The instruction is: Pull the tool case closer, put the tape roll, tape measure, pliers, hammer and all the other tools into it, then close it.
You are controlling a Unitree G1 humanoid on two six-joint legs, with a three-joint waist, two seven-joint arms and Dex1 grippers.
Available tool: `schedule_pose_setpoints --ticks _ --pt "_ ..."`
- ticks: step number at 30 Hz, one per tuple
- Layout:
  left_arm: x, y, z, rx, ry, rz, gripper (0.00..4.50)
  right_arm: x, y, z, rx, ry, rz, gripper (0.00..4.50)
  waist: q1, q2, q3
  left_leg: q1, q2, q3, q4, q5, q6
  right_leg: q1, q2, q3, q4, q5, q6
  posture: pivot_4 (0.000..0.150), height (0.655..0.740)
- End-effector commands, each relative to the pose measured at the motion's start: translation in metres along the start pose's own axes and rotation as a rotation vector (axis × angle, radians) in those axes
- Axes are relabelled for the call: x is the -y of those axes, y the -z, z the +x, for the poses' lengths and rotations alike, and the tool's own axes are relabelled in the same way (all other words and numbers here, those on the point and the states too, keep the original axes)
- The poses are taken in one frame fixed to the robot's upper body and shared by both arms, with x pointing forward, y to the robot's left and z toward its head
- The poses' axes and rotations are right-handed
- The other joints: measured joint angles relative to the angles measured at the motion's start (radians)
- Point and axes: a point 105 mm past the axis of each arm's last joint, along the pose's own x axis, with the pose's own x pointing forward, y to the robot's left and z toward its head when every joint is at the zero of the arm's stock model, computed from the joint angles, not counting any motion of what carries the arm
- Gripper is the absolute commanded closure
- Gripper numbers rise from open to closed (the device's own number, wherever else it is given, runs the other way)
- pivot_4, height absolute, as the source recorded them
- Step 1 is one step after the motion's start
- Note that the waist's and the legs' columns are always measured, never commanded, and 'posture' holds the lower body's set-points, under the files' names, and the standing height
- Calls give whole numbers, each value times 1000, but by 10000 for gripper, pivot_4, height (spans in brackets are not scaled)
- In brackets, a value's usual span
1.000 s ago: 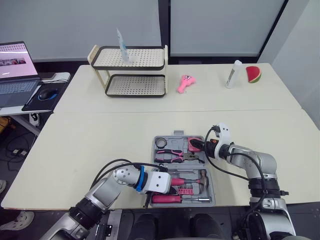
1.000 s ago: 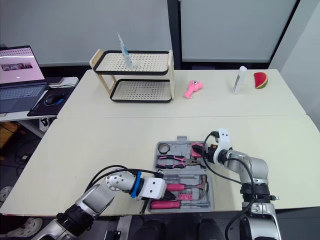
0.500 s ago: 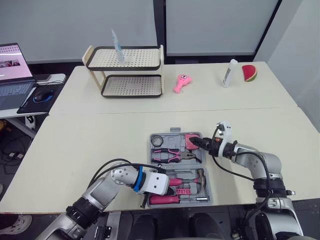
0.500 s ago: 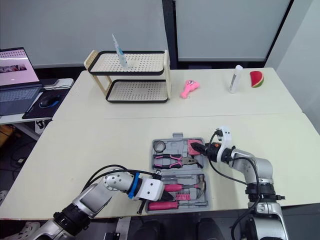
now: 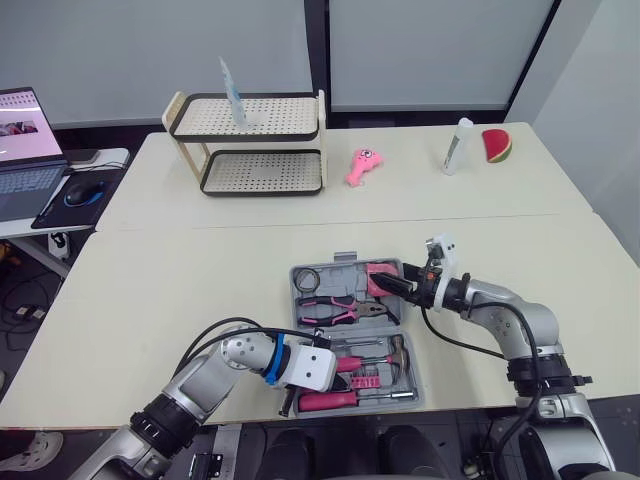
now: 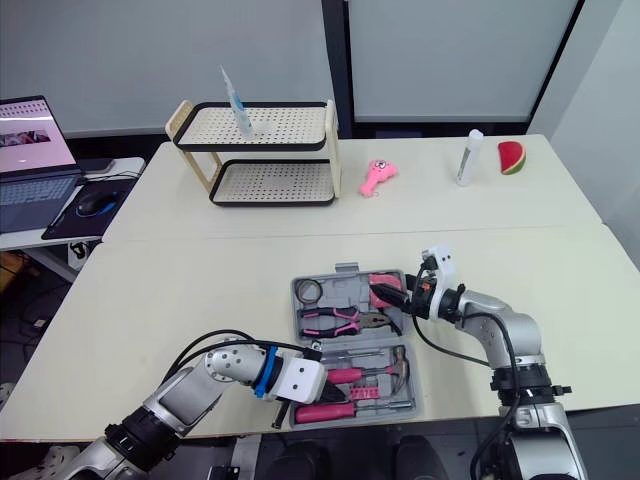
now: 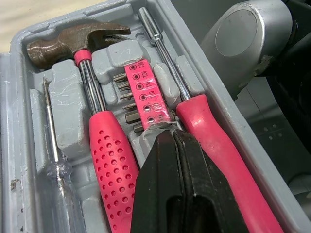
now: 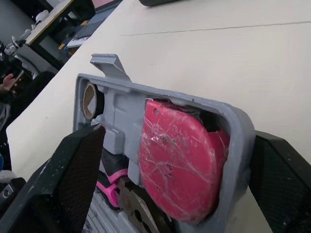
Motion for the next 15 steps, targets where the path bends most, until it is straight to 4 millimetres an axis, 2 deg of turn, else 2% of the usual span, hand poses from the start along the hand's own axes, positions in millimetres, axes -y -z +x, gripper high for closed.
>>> schedule_pose_setpoints --ticks 1,7,15 --pt "27 33 5 -124 103 -92 45000 -20 -14 0 34 -79 -108 532 0 0 0 0 0 0 0 0 0 0 0 0 0 0 0 1500 7356" --pt "27 33 3 -122 92 -95 45000 -30 -15 -12 9 -107 -232 532 1 0 0 0 0 0 0 0 0 0 0 0 0 0 0 1500 7356" --pt "29 34 2 -111 73 -115 45000 -47 -14 -18 -27 -158 -372 532 0 0 0 0 0 -1 0 0 0 0 0 0 -1 0 0 1500 7356"
